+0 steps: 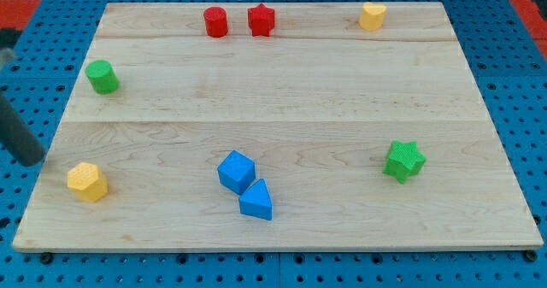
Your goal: Move yellow hexagon to the centre of the board
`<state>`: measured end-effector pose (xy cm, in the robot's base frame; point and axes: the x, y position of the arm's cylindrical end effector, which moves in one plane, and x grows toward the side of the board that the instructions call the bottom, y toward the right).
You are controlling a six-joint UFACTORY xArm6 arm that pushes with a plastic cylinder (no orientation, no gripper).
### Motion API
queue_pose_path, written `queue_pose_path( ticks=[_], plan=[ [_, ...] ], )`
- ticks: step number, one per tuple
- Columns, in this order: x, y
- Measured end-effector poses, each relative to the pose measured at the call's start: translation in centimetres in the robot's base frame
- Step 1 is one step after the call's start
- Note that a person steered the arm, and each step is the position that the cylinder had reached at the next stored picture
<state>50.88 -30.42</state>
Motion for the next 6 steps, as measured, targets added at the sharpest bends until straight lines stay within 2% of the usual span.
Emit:
queue_pose_path(
  ticks=[1,2,4,5,6],
  plan=[
    [3.1,3.4],
    [5.6,4.0],
    [1.2,13.0],
    [1.2,14.3],
    [1.1,18.5]
  ],
)
